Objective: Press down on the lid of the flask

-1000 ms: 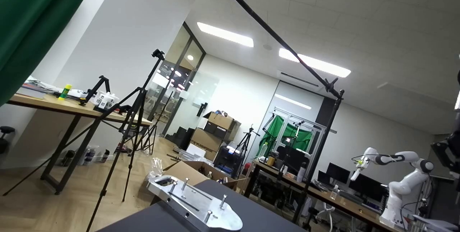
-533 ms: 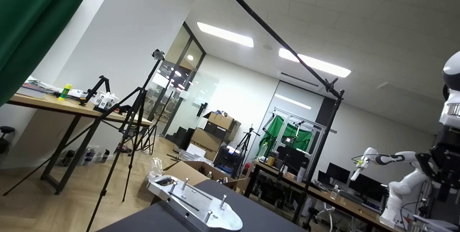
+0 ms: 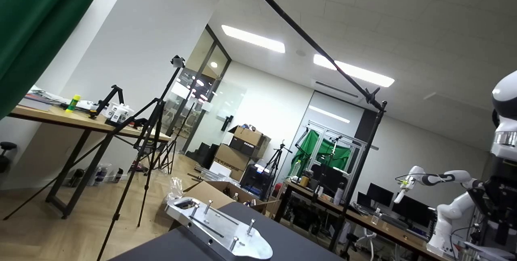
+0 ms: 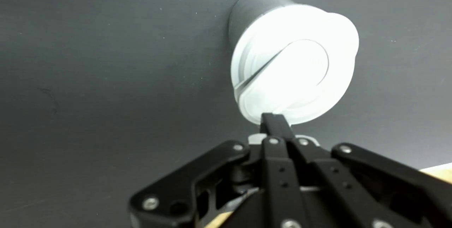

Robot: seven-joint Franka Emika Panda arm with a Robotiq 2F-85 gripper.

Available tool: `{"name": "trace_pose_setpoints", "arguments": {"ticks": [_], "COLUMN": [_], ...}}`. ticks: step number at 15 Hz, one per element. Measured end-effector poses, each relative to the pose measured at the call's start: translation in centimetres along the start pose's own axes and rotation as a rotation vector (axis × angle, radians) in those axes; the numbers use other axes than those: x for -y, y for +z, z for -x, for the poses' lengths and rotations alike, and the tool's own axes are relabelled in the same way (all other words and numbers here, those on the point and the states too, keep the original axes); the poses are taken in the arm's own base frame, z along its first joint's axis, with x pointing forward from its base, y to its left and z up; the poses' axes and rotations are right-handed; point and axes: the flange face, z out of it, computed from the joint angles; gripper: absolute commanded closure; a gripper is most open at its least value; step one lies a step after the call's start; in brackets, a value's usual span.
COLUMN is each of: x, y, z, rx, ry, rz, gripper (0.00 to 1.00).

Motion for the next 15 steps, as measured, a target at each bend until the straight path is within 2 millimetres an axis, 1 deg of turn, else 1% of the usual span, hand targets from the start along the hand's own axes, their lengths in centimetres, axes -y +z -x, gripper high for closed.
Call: {"name": "trace_pose_setpoints", "arguments": {"ticks": [5,12,13,14,15], "x": [-0.4,-0.1,-0.1,0.0,0.1], "y": [2.0,2.2,2.2,2.1,2.0], "z": [-0.4,-0.9,-0.9,-0.9,-0.8], "rx": [0.054,0.078,0.081,0.086,0.091], "ry": [0.009,0.014,0.014,0.013,0.008], "rz": [0.025,0.037,0.038,0.040,0.044], "gripper": [1.00,0.99,0.74,0.74,0.69]}}
